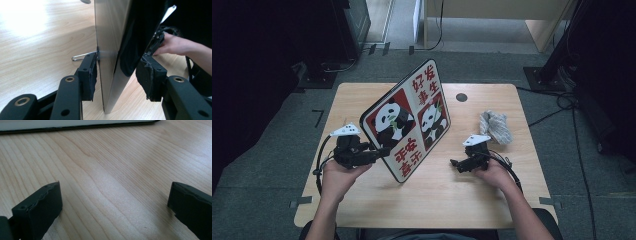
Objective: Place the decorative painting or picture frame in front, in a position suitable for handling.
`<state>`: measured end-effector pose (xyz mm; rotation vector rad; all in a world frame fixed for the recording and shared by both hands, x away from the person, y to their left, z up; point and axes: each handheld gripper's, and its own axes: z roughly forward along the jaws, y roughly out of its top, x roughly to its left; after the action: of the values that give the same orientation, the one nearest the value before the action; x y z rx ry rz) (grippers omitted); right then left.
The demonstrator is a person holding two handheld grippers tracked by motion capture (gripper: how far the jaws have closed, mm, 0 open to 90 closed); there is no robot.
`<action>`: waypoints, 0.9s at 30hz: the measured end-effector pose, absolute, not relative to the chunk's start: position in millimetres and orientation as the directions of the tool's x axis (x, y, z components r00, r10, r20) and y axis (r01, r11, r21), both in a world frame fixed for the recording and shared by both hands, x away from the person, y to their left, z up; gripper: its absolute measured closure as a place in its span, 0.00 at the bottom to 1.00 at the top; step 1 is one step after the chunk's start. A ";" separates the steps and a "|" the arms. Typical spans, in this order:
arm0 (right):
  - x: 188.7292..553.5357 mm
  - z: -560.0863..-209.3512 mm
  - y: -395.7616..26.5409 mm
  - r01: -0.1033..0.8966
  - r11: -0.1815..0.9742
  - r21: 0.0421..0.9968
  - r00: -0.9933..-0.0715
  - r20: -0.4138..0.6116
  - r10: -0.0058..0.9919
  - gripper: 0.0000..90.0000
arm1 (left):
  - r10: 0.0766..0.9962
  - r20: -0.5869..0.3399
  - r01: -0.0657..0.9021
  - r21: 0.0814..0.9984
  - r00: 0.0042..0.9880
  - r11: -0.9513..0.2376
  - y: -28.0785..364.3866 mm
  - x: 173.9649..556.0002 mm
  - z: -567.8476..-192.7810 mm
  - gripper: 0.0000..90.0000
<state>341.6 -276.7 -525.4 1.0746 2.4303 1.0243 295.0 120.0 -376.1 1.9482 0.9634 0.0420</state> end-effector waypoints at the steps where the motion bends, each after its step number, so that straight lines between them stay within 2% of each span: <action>1: 341.7 -525.4 -276.8 0.524 0.469 0.711 -0.680 0.017 0.733 0.00 | 0.636 -0.333 0.600 0.756 0.696 -0.261 119.5 294.3 -377.6 0.58; 19: 342.0 -525.4 -275.0 0.531 0.463 0.710 -0.671 0.019 0.741 0.00 | 0.629 -0.327 0.568 0.792 0.705 -0.225 110.4 297.0 -396.3 0.66; 27: 342.6 -525.1 -274.5 0.535 0.458 0.710 -0.665 0.020 0.747 0.00 | 0.631 -0.326 0.562 0.799 0.704 -0.216 110.4 297.8 -396.5 0.77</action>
<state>342.6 -274.5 -525.1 1.0961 2.4165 1.0192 297.8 110.4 -396.5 1.8871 0.9278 0.0839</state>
